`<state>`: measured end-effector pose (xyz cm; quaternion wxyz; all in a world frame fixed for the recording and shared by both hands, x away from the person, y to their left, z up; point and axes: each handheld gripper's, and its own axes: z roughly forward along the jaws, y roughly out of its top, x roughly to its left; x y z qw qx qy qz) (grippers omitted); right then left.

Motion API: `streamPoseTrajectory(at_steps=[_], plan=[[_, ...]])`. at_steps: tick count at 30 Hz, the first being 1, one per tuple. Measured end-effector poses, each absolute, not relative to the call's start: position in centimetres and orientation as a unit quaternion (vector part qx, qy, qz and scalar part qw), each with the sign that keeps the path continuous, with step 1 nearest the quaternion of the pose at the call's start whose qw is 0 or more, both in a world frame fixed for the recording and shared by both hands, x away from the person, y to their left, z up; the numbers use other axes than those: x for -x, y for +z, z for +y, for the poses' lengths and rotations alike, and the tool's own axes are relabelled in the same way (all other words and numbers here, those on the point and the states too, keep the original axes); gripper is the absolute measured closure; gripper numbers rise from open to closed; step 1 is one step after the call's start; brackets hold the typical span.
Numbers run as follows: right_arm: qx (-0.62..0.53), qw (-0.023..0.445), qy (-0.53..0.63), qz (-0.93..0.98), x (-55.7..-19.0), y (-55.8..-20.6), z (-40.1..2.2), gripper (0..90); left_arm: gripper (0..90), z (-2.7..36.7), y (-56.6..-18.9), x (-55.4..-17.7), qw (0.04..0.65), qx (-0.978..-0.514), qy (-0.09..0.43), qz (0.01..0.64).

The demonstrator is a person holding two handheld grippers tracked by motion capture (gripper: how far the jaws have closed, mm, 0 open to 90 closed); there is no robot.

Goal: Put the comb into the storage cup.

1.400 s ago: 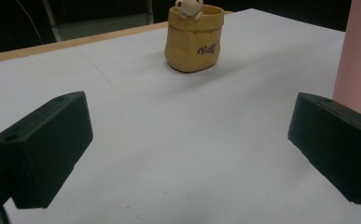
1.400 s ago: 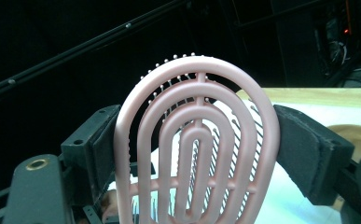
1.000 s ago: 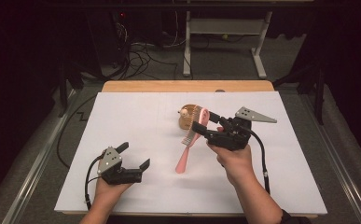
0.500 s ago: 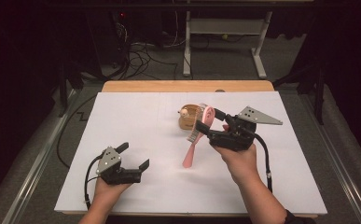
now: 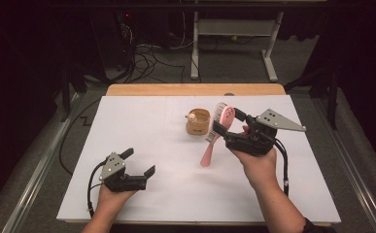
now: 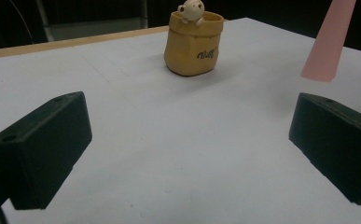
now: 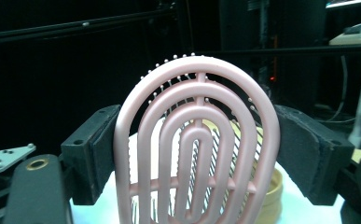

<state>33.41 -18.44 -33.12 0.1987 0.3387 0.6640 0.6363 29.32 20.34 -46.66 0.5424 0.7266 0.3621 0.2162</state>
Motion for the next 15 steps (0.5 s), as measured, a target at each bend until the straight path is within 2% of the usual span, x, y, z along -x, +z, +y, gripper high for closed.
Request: streamPoseTrajectory(at_steps=[15], plan=[[-0.351, 0.243, 0.627, 0.651, -33.7, -32.5, -19.9, 20.7, 0.0, 20.6, -46.9, -29.3, 0.536, -0.730, 0.219, 0.364]])
